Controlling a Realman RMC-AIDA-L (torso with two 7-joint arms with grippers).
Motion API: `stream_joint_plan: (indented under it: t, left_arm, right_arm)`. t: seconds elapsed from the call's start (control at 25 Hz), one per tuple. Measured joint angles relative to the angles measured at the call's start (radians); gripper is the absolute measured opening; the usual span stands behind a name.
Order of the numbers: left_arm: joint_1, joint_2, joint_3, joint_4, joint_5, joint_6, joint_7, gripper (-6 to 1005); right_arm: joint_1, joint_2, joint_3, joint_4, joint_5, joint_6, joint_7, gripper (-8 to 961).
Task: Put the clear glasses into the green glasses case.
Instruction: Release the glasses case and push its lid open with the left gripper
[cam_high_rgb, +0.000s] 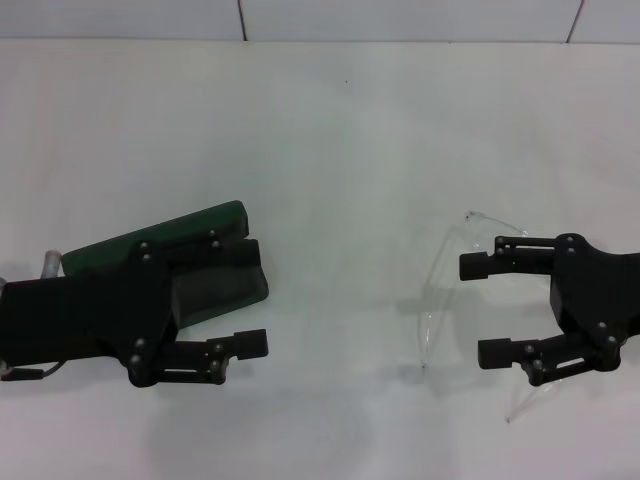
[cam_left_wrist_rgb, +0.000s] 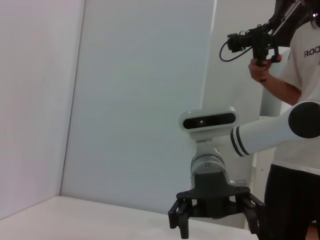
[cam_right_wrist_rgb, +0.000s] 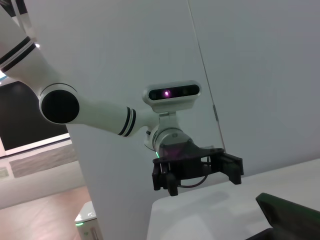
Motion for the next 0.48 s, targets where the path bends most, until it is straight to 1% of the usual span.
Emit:
stream_joint_plan:
  t: [0.48]
  left_arm:
    - [-0.002, 0.001, 0.000, 0.004, -0.005, -0.006, -0.003, 849]
  right_arm:
    - [0.000, 0.004, 0.004, 0.000, 0.021, 0.001, -0.021, 868]
